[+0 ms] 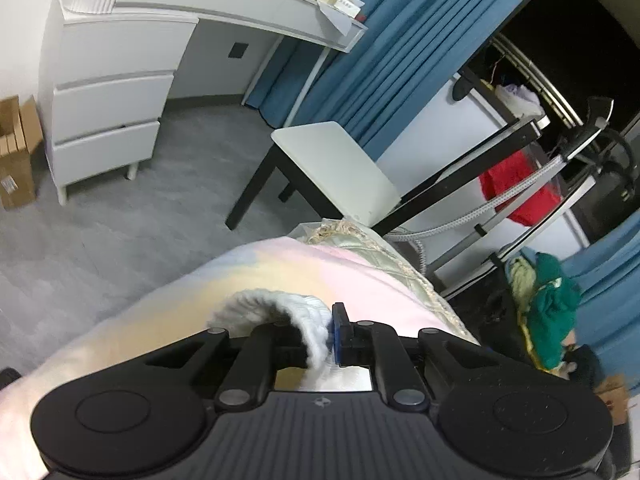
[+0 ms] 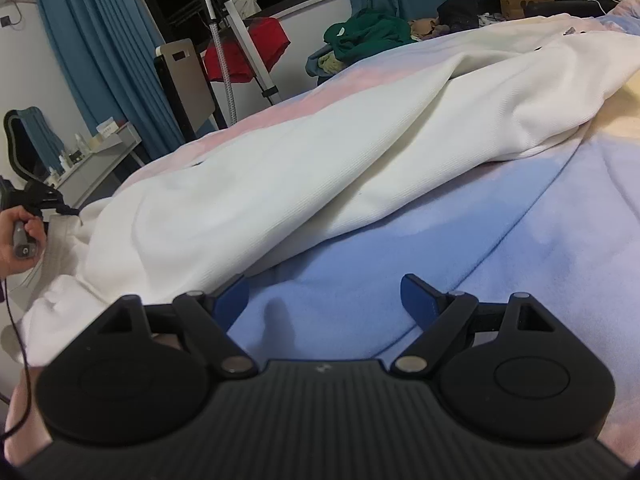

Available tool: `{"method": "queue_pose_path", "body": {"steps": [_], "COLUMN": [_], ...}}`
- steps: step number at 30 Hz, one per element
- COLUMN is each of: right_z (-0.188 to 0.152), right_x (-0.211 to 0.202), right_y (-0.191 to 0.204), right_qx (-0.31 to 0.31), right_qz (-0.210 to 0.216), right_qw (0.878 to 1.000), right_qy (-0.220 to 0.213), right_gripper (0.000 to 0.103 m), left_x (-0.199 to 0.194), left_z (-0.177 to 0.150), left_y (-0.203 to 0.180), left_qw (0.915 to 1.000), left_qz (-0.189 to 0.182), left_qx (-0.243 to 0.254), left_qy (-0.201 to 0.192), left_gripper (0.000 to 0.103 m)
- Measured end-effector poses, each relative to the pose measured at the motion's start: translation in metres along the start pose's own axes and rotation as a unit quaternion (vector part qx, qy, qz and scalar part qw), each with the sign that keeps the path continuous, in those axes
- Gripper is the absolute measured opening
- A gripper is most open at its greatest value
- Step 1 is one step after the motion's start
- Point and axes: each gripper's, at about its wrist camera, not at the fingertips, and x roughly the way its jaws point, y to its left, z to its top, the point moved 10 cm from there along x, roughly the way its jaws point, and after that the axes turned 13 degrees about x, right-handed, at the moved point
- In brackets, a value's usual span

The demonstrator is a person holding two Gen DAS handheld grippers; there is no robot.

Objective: Fold clothes
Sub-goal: 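Lower the waistband onto the bed and open the left tool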

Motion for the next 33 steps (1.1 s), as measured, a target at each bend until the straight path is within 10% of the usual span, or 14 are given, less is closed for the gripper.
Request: {"method": "queue_pose_path", "body": {"steps": [5, 16, 25, 33], "right_z": [0.001, 0.009, 0.004, 0.009], "right_x": [-0.007, -0.05, -0.07, -0.078], "right_y": [0.006, 0.019, 0.016, 0.005], "right_qx": [-0.003, -0.025, -0.043, -0.031], "right_qz": [0.009, 0.022, 0.01, -0.001], "right_qw": [1.0, 0.999, 0.998, 0.998], "right_qy": [-0.004, -0.039, -0.051, -0.063], "right_gripper": [0.085, 0.085, 0.085, 0.085], "left_x": [-0.027, -0.196, -0.304, -0.293], "left_z": [-0.012, -0.101, -0.243, -0.327], "left_y": [-0.003, -0.007, -0.002, 0.039], "left_qw": [0.9983, 0.9889, 0.9858, 0.9716], "left_qz": [-0.017, -0.029, -0.128, -0.146], "left_qx": [0.048, 0.139, 0.076, -0.075], "left_qy": [0.028, 0.042, 0.078, 0.17], "left_gripper": [0.083, 0.094, 0.096, 0.095]}}
